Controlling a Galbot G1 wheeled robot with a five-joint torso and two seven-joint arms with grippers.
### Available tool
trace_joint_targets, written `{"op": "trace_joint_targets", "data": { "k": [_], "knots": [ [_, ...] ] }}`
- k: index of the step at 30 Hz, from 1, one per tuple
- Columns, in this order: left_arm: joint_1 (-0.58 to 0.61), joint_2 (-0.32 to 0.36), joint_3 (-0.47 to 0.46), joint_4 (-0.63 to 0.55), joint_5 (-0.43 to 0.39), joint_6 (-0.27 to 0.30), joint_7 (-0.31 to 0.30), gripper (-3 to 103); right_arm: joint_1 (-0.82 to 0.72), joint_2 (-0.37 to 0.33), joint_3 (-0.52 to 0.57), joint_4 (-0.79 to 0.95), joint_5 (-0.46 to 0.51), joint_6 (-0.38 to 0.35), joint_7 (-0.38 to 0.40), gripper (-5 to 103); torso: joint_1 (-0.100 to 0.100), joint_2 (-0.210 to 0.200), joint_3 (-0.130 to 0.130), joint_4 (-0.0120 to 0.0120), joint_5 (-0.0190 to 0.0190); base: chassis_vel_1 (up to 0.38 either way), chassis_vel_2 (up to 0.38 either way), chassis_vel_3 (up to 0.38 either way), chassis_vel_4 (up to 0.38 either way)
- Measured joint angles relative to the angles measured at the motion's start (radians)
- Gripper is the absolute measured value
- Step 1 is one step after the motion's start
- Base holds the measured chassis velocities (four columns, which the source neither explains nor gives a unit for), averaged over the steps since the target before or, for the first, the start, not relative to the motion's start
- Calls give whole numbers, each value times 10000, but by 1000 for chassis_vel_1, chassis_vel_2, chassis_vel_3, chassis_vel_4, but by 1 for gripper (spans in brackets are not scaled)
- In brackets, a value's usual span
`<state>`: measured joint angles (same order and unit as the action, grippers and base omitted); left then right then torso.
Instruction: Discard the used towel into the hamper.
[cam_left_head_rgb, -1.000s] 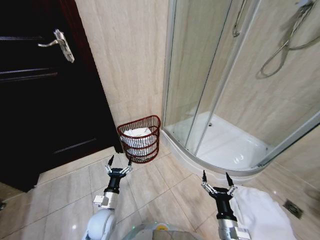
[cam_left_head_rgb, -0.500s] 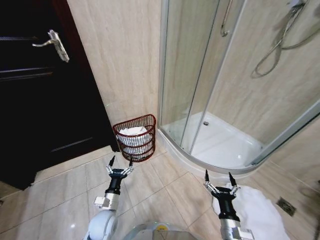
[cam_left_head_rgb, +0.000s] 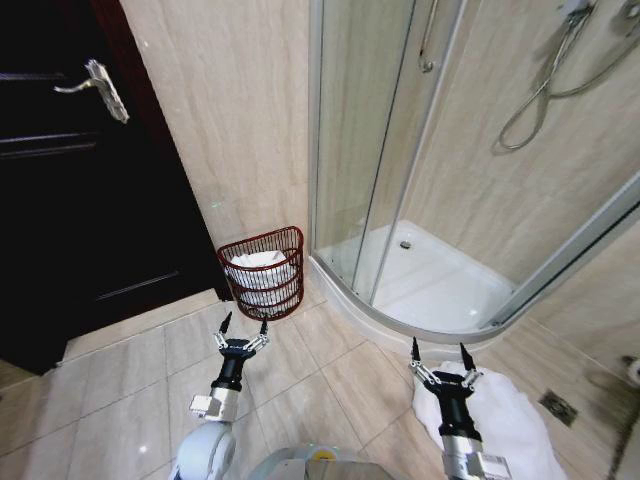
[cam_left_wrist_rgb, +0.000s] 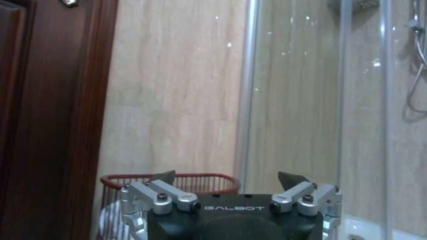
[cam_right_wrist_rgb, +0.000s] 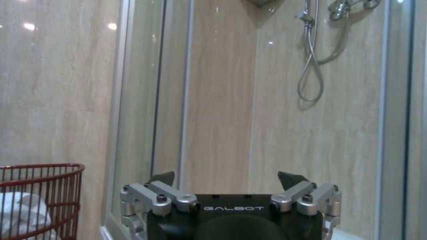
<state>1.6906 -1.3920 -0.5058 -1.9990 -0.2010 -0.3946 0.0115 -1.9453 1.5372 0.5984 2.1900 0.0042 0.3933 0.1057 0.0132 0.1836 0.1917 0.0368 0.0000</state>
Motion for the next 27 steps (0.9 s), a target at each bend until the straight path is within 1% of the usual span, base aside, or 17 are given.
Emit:
{"op": "trace_joint_targets", "data": {
  "k": [18, 21, 27],
  "knots": [
    [21, -96, 63, -29, 114, -16, -37, 100, -46, -98, 53, 34, -24, 12, -75, 100, 1, 0, 0, -1, 0, -125, -123, 16, 21],
    [13, -96, 61, 10, 93, -102, -38, 100, -48, -86, 50, 0, -28, 51, -73, 100, 1, 0, 1, 0, 2, -179, -180, -8, -7],
    [-25, -78, 66, 77, -20, -245, -50, 100, -54, -49, 19, -16, -28, 66, -65, 100, 2, 0, 1, -6, -1, -152, -111, -22, 10]
  ]
}}
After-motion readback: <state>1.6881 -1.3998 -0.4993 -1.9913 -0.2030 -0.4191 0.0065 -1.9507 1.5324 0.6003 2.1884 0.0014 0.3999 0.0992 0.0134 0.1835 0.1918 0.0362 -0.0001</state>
